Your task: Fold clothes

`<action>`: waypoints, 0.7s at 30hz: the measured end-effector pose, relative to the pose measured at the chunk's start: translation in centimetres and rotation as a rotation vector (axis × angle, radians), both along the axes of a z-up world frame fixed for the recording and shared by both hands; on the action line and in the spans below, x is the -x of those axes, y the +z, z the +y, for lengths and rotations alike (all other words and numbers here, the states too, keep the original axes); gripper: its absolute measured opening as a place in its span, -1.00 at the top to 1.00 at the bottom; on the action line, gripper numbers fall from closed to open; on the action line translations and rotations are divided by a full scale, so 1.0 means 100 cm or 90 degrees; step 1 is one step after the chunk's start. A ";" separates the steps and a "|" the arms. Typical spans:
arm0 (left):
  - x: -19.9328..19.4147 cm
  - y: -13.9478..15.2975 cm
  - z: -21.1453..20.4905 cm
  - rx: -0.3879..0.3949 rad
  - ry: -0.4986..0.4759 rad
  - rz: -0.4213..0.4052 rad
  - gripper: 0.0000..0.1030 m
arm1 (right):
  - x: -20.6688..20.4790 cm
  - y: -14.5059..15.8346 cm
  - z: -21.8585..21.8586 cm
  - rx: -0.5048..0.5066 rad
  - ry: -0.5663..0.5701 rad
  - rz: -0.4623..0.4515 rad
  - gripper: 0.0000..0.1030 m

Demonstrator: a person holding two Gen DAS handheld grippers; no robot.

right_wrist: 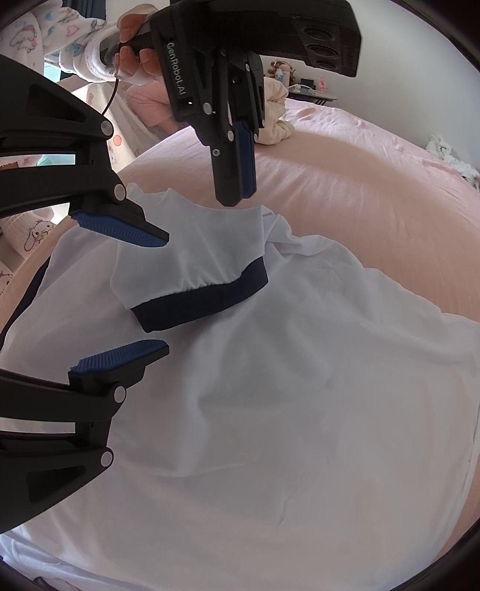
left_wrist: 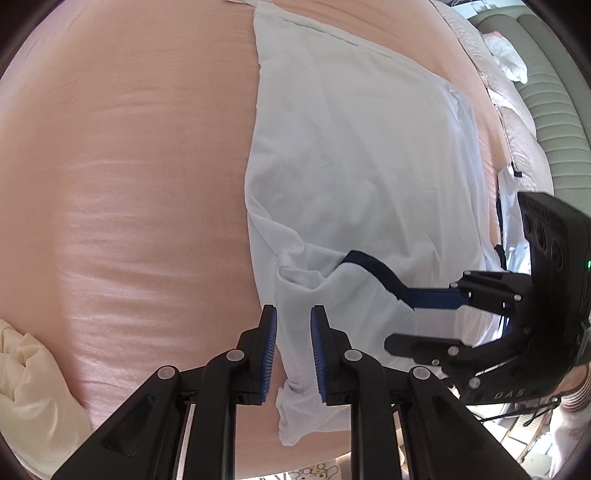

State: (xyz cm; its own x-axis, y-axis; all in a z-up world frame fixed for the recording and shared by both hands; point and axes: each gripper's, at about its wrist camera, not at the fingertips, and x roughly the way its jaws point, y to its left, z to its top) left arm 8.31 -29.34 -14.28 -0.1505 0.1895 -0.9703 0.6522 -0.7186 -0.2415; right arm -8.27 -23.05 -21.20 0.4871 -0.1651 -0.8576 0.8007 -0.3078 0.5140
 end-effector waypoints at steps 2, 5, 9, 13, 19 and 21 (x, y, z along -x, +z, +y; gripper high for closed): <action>0.003 0.006 -0.006 -0.001 0.012 0.002 0.68 | -0.004 -0.001 -0.001 -0.003 0.013 0.009 -0.01; 0.015 0.008 -0.012 0.004 0.009 -0.016 0.68 | -0.009 -0.002 -0.002 -0.007 0.033 0.036 -0.01; 0.024 0.004 -0.020 -0.024 0.020 -0.020 0.68 | -0.016 -0.002 -0.003 -0.003 0.048 0.067 -0.01; 0.030 -0.006 -0.039 -0.039 0.045 -0.040 0.68 | -0.020 0.001 -0.006 0.006 0.060 0.091 -0.01; 0.040 -0.016 -0.054 -0.064 0.044 -0.078 0.67 | -0.028 -0.001 -0.010 0.000 0.078 0.108 0.00; 0.043 -0.022 -0.055 -0.077 0.051 -0.081 0.55 | -0.029 -0.003 -0.010 -0.003 0.080 0.105 0.00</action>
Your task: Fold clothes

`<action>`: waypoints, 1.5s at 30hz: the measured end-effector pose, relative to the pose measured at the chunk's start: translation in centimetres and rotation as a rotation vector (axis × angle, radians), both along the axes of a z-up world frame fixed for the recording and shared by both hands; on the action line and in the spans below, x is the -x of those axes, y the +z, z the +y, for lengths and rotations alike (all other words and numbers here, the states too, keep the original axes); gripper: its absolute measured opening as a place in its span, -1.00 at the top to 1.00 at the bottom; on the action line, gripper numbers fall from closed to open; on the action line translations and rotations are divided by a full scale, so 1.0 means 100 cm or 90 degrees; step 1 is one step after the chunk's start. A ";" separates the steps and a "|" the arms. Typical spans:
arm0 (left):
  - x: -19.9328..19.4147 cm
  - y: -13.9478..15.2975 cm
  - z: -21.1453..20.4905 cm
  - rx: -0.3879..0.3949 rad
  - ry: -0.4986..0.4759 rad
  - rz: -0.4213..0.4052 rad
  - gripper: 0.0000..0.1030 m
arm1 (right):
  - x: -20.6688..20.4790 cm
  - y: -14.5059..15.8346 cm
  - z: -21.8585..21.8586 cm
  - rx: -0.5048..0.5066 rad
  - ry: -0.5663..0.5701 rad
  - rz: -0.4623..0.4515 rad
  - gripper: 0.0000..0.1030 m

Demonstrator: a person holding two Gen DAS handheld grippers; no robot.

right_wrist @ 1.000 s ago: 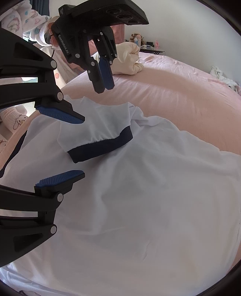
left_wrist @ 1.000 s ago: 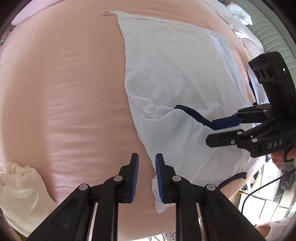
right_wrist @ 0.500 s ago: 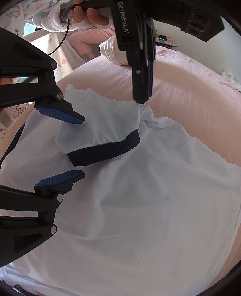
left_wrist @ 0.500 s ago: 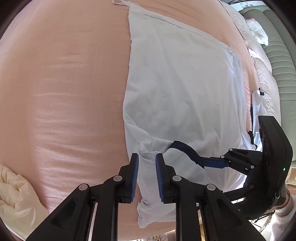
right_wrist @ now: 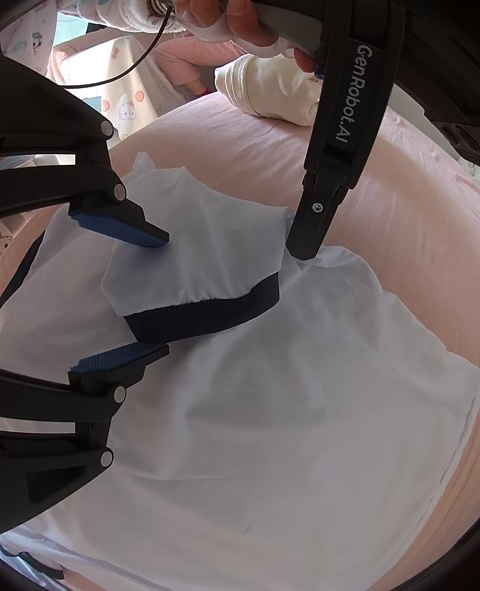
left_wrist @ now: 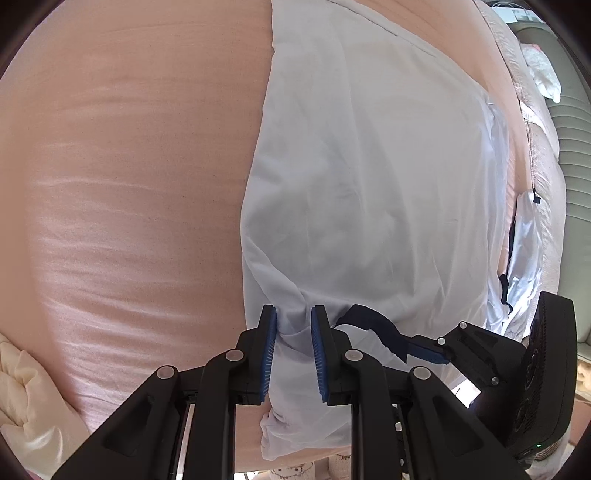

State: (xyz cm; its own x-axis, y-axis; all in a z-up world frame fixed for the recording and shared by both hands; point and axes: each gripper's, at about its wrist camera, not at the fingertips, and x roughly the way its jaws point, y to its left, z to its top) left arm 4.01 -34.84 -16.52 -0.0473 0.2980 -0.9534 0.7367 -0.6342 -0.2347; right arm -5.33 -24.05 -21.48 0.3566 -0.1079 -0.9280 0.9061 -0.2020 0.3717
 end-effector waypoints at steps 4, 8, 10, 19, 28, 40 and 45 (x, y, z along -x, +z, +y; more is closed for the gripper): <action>0.006 -0.004 -0.003 0.016 0.000 -0.019 -0.63 | -0.002 -0.002 0.000 -0.006 0.004 -0.002 -0.01; 0.010 -0.011 -0.003 0.016 0.002 -0.034 -0.63 | -0.002 -0.005 -0.001 -0.012 0.004 -0.007 -0.01; 0.010 -0.016 -0.004 0.042 0.008 -0.063 -0.62 | -0.001 -0.005 -0.001 -0.012 0.003 -0.004 -0.01; 0.013 -0.024 -0.013 0.119 -0.019 -0.108 0.08 | -0.003 -0.006 0.003 -0.044 0.000 0.080 0.41; 0.008 -0.016 -0.042 0.189 0.007 -0.148 0.08 | 0.018 -0.021 0.012 -0.088 -0.054 0.043 0.41; 0.019 0.022 -0.029 0.171 -0.047 -0.062 0.08 | 0.032 0.000 0.011 -0.008 -0.054 0.005 0.02; 0.011 0.037 -0.022 0.192 -0.046 -0.035 0.07 | 0.044 0.005 0.001 0.011 -0.094 -0.025 -0.06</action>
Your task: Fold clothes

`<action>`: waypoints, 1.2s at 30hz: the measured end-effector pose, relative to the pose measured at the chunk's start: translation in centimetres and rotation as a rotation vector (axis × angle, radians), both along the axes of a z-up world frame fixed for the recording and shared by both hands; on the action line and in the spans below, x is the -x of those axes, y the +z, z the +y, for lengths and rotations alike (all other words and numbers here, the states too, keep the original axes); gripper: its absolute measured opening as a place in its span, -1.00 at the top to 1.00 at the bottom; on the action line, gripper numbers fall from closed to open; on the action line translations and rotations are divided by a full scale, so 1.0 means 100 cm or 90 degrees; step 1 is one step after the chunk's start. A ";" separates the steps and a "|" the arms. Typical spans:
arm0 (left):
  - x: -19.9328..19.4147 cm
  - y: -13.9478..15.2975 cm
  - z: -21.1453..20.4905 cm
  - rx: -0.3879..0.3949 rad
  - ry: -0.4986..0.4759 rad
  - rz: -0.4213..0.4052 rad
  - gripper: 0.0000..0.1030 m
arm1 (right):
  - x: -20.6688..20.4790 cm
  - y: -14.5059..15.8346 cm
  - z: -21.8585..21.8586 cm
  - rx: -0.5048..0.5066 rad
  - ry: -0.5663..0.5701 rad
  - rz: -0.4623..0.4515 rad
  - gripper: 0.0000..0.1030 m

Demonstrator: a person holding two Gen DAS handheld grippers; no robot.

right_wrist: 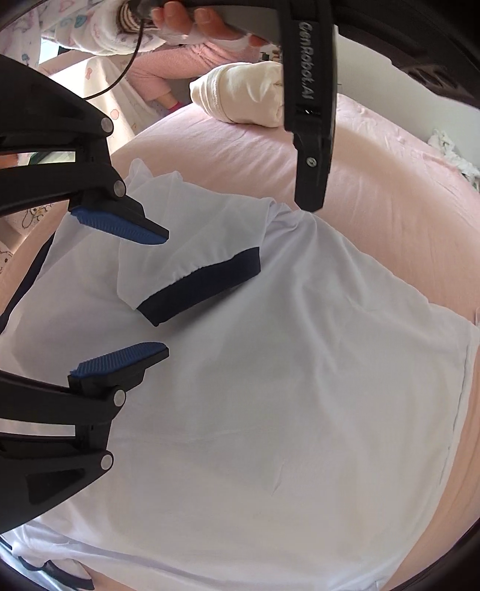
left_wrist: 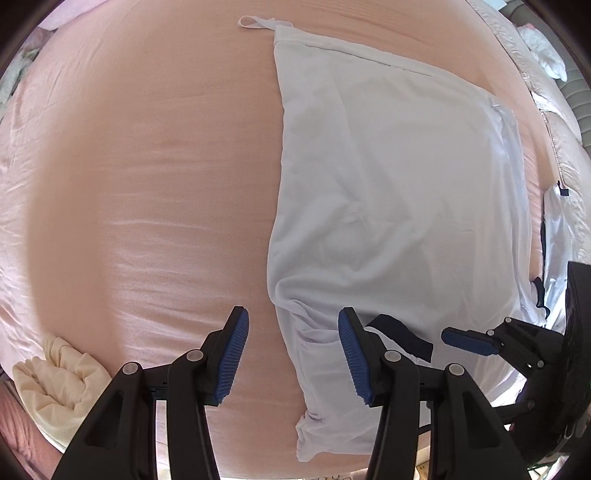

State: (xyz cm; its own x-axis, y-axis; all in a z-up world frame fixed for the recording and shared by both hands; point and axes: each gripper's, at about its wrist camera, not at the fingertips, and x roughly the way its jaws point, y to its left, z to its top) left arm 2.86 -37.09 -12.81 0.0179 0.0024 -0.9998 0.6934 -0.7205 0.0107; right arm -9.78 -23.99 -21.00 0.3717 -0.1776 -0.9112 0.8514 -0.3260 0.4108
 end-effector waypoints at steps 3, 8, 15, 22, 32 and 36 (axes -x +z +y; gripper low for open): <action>0.003 -0.006 0.016 0.019 -0.014 -0.005 0.07 | -0.005 -0.001 -0.003 -0.005 -0.015 -0.006 -0.06; -0.002 -0.015 0.037 0.040 -0.037 -0.008 0.07 | -0.008 0.001 0.003 -0.014 -0.041 -0.007 -0.06; -0.001 -0.021 0.063 0.087 -0.078 -0.018 0.07 | 0.005 0.022 0.035 0.029 -0.108 -0.003 -0.26; -0.017 -0.033 0.083 0.083 -0.095 0.021 0.07 | 0.026 0.038 0.066 0.083 -0.214 -0.045 -0.26; -0.012 -0.005 0.111 0.055 -0.038 0.164 0.07 | 0.044 0.086 0.144 0.160 -0.311 -0.019 -0.34; 0.001 0.022 0.139 0.067 -0.049 0.213 0.07 | 0.045 0.090 0.173 0.200 -0.390 -0.012 -0.56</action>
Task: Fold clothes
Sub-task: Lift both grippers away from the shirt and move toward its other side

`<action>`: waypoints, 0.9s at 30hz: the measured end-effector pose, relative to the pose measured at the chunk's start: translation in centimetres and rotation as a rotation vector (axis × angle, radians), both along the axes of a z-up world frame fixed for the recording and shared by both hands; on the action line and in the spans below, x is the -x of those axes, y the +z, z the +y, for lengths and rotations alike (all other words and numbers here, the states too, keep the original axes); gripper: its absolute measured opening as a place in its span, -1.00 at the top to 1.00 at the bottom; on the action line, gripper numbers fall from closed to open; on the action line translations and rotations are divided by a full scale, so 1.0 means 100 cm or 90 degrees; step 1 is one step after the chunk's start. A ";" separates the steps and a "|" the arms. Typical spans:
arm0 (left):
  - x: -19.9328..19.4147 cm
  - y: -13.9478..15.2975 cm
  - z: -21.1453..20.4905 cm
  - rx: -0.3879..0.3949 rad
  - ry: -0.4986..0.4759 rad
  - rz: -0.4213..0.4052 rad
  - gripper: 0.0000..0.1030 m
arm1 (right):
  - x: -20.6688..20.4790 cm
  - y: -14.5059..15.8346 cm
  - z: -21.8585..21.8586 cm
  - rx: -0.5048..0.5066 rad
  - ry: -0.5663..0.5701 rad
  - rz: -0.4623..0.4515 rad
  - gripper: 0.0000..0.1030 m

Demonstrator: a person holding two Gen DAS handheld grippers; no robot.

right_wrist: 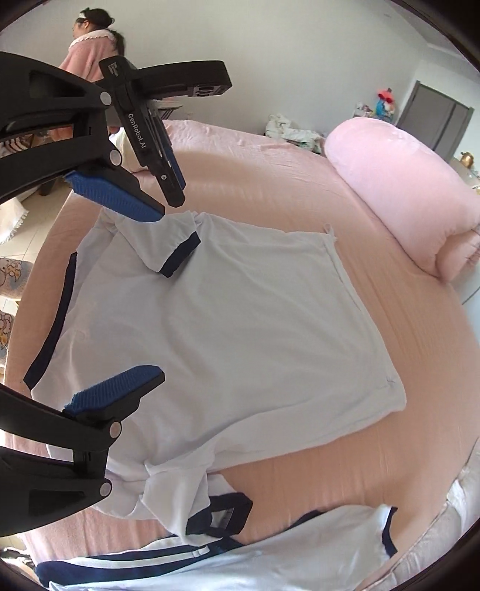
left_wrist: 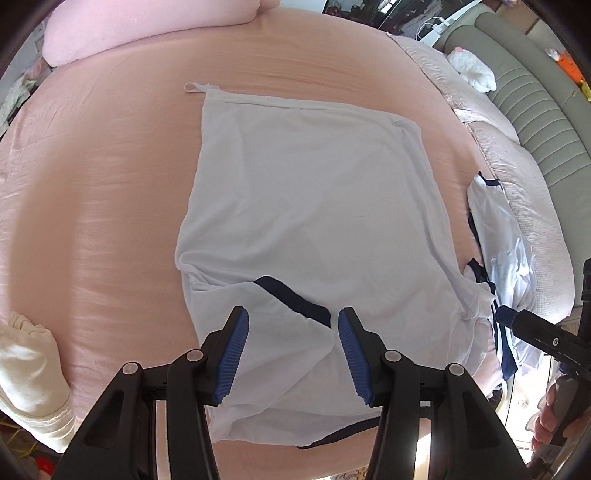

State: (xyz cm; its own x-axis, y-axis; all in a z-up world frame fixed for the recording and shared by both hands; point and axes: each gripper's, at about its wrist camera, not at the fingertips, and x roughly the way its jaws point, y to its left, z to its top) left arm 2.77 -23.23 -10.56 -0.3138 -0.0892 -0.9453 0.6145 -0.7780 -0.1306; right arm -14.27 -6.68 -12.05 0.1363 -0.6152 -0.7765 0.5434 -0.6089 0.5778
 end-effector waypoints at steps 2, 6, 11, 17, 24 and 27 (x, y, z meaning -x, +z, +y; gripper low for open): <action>0.005 0.001 0.011 -0.001 -0.013 0.020 0.07 | 0.003 -0.004 0.016 0.007 -0.029 -0.023 -0.56; 0.020 0.000 0.035 0.000 -0.047 0.027 0.07 | 0.012 -0.012 0.045 0.004 -0.082 -0.051 -0.56; 0.039 -0.008 0.065 -0.002 -0.102 0.029 0.07 | 0.019 -0.024 0.079 -0.004 -0.146 -0.067 -0.56; 0.068 -0.023 0.122 0.096 -0.202 0.004 0.07 | 0.023 -0.052 0.114 -0.008 -0.208 -0.114 -0.56; 0.090 -0.042 0.169 0.101 -0.289 -0.027 0.07 | 0.031 -0.072 0.145 0.004 -0.260 -0.148 -0.56; 0.095 -0.048 0.180 0.077 -0.309 -0.021 0.07 | 0.033 -0.078 0.154 0.020 -0.291 -0.143 -0.56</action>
